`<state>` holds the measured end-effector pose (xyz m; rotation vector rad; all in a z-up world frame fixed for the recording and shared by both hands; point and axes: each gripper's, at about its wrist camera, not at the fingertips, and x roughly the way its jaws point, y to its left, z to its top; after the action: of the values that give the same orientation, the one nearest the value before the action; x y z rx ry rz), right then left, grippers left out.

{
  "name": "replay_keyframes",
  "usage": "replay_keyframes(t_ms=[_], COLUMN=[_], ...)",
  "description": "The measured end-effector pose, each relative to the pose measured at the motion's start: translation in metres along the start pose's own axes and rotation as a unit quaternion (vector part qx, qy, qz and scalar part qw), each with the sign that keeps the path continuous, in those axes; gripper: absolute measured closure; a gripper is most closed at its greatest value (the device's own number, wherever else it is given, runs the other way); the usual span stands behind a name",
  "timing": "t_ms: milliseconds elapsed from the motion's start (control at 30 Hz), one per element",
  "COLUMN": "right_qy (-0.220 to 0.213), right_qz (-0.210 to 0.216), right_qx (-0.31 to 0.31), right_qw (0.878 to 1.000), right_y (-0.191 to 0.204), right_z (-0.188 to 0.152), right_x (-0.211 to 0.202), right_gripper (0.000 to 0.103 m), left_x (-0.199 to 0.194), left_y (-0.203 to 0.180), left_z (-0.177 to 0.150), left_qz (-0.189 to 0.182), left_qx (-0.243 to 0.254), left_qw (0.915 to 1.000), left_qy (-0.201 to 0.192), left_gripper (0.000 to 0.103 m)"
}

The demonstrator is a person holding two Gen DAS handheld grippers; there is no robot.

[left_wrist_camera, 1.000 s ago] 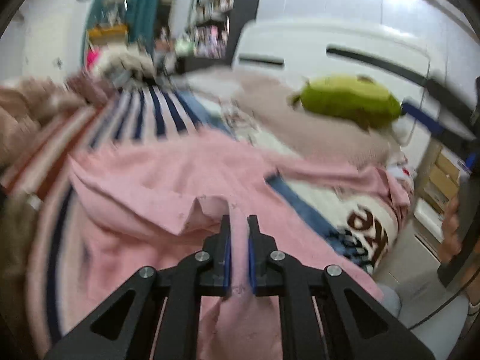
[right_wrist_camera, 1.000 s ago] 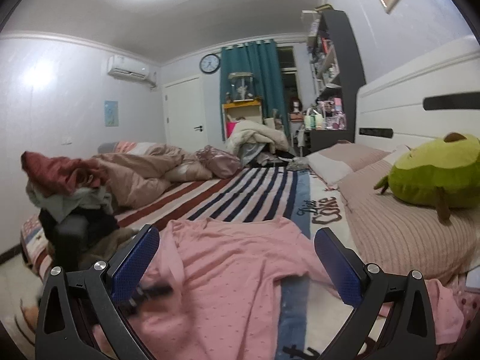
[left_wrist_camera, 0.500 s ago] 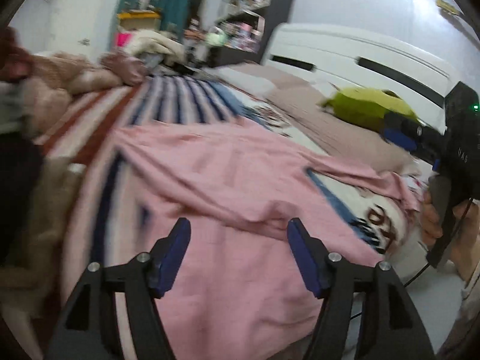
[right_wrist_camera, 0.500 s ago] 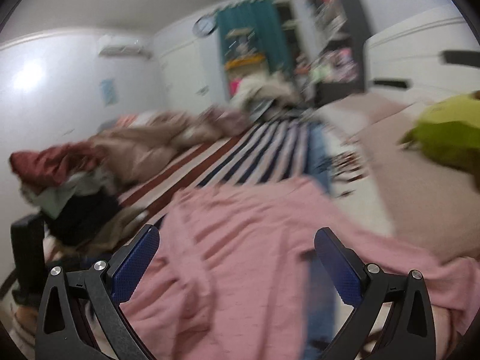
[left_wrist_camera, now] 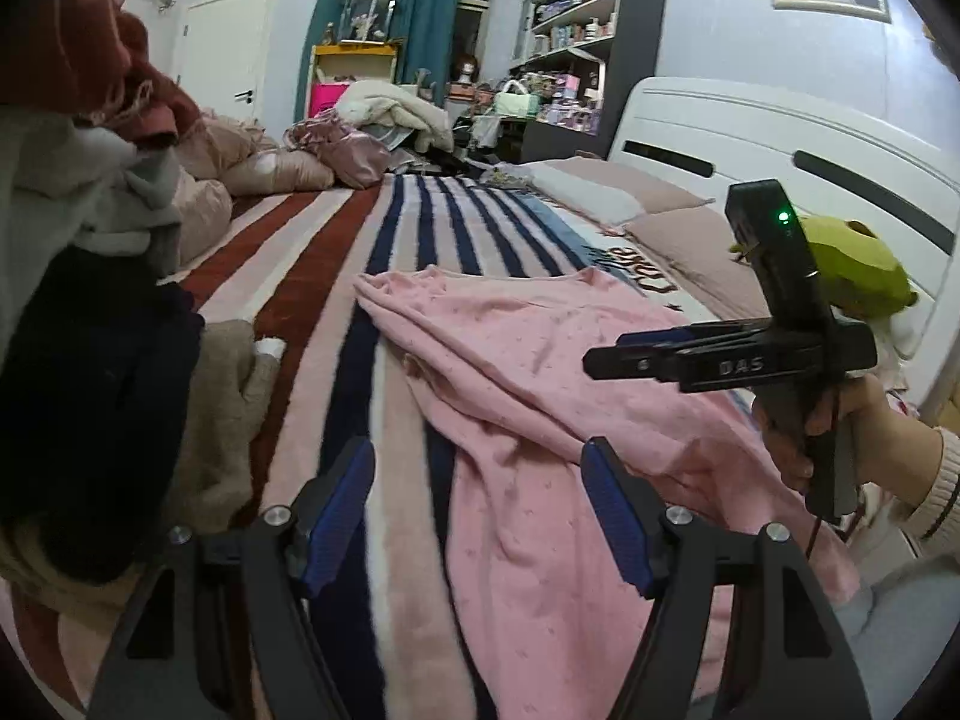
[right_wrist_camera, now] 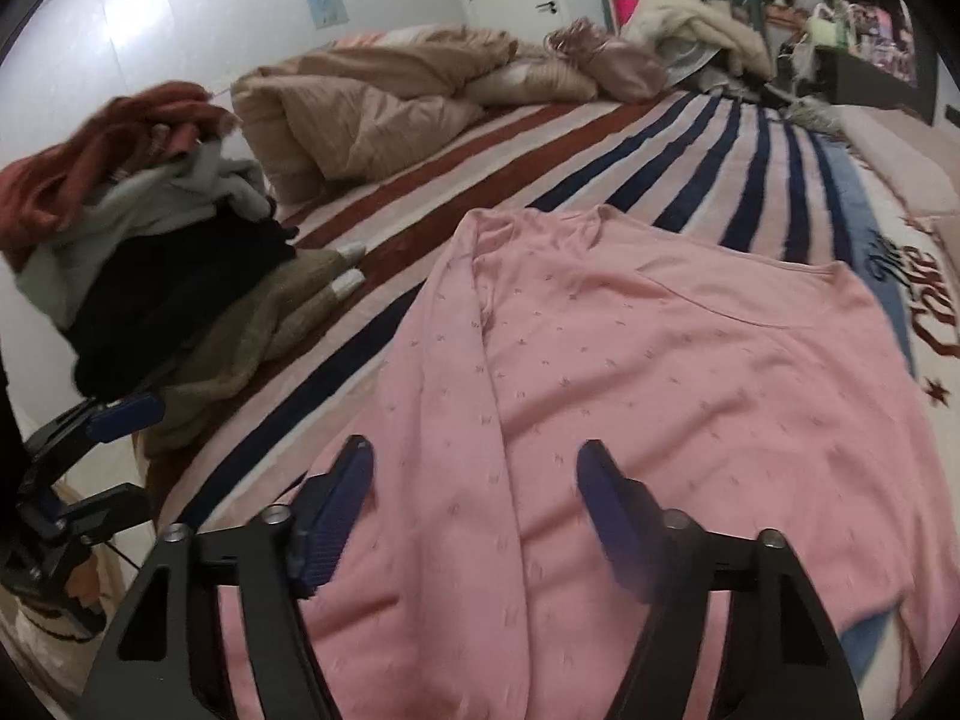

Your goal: Fold small clothes

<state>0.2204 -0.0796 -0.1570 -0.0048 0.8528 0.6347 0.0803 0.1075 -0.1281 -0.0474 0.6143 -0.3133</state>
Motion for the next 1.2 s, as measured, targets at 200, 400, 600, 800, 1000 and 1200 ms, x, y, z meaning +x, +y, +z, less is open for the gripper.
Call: replay_keyframes(t_ms=[200,400,600,800,1000,1200], right_qy=[0.049,0.074,0.072,0.039,0.045,0.067], right_qz=[0.031,0.051,0.008,-0.044,-0.059,-0.054], right_qx=[-0.028,-0.036,-0.040,0.008,0.073,0.104], right_qw=[0.998,0.995,0.997,0.998,0.995,0.991], right_y=[-0.001,0.000,0.000,-0.022,-0.053,-0.064], right_z=[0.016,0.017,0.019,0.014,0.001,-0.006], right_x=[0.045,0.066,0.071,0.050,0.032,0.022], right_gripper=[0.065,0.062,0.100,0.101,0.102,0.098], left_x=[0.031,0.064,0.081,0.089,0.088,0.092], left_y=[0.014,0.020,0.023,0.030,0.032,0.026], left_z=[0.005,0.006,0.007,0.010,0.009,0.010], left_qz=[0.016,0.031,0.035,0.040,0.038,0.035], left_qx=[-0.022,-0.040,-0.054,-0.061,-0.067,-0.058], left_qw=[0.9995,0.9979,0.9966,0.9960,0.9957,0.9961], left_qy=[0.014,0.040,0.050,0.052,0.051,0.057], left_gripper=[0.034,0.030,0.030,0.030,0.030,0.029])
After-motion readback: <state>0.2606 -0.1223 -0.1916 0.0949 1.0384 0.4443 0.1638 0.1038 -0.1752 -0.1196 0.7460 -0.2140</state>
